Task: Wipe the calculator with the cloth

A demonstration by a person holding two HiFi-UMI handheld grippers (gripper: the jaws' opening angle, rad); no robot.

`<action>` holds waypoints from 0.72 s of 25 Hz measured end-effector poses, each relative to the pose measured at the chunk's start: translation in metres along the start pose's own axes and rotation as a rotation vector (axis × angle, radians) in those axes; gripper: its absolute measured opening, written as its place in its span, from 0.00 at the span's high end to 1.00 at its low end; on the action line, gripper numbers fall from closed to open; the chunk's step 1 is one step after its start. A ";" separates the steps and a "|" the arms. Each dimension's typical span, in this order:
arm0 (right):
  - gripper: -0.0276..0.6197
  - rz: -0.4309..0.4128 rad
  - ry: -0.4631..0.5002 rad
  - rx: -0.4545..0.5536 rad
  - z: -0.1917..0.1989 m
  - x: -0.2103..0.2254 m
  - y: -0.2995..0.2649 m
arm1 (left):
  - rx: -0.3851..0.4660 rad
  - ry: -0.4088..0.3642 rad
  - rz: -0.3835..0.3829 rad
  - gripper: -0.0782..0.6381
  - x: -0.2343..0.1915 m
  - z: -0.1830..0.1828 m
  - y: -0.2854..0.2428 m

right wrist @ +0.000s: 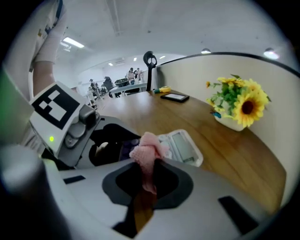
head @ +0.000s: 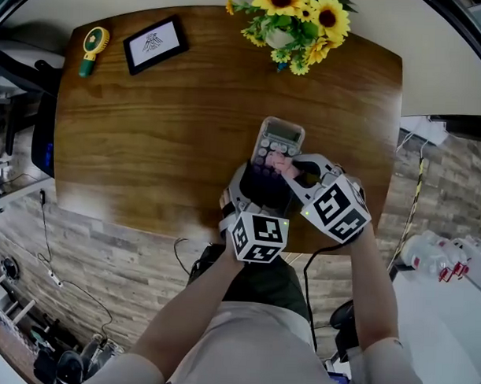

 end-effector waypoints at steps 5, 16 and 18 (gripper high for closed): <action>0.89 0.053 -0.076 -0.152 0.060 0.002 0.002 | -0.001 0.001 0.000 0.24 -0.001 0.000 0.000; 0.89 -0.074 -0.162 0.210 -0.020 0.010 0.043 | 0.002 -0.001 0.004 0.24 0.000 -0.001 0.001; 0.89 -0.125 -0.133 0.234 -0.039 0.001 0.033 | 0.002 -0.003 0.002 0.24 -0.001 -0.001 0.001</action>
Point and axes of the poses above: the fingertips, and each gripper's own axes: y backward along the fingers, x to its right, z out of its underside, the point moved 5 cm from there along y, backward along the fingers, and after that the axes turned 14 degrees about -x, right-handed, at the moved point
